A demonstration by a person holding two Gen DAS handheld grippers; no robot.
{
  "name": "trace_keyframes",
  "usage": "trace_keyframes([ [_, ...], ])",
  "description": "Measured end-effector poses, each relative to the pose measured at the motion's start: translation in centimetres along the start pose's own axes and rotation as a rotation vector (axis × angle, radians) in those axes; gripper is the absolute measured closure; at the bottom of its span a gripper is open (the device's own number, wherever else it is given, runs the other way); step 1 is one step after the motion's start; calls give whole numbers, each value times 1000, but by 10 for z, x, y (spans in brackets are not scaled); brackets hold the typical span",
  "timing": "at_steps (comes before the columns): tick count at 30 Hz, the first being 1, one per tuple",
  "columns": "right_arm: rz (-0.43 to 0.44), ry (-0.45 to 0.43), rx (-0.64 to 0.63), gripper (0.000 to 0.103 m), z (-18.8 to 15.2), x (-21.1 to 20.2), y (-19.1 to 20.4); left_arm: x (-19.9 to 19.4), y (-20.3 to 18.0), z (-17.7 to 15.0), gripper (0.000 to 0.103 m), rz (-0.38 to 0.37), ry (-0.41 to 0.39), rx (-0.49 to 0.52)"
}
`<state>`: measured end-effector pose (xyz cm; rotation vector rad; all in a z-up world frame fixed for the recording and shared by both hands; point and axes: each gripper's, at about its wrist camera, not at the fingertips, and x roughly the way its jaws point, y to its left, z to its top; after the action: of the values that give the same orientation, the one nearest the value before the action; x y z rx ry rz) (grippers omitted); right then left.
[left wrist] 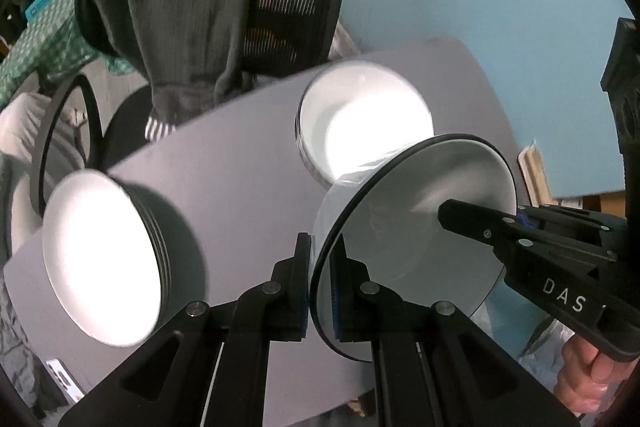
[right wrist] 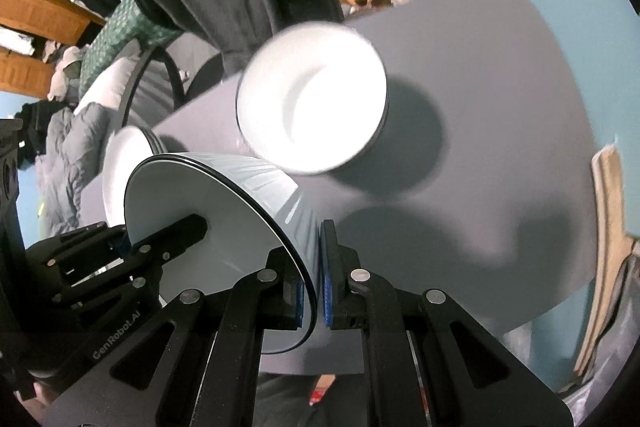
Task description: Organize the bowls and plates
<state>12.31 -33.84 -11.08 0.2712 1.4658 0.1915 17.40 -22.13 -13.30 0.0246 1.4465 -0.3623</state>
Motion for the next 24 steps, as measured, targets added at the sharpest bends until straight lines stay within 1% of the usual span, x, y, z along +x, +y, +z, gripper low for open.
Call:
trace_keyframes([
  [5,-3,-20,-2,96,23,-5,-3,1,-1,28,96,12,-31,11],
  [10,-12,-22,-8,96,40,-4,-7,14,-4,50,96,49,-37,11],
  [13,-7,-5,5,96,46,2,-15,22,-5,58,96,62,-28,12],
  [17,-6,22,20,96,55,10,-21,37,-5,64,95,80,5,18],
  [24,-10,59,31,96,61,20,-27,49,-7,67,95,95,30,35],
])
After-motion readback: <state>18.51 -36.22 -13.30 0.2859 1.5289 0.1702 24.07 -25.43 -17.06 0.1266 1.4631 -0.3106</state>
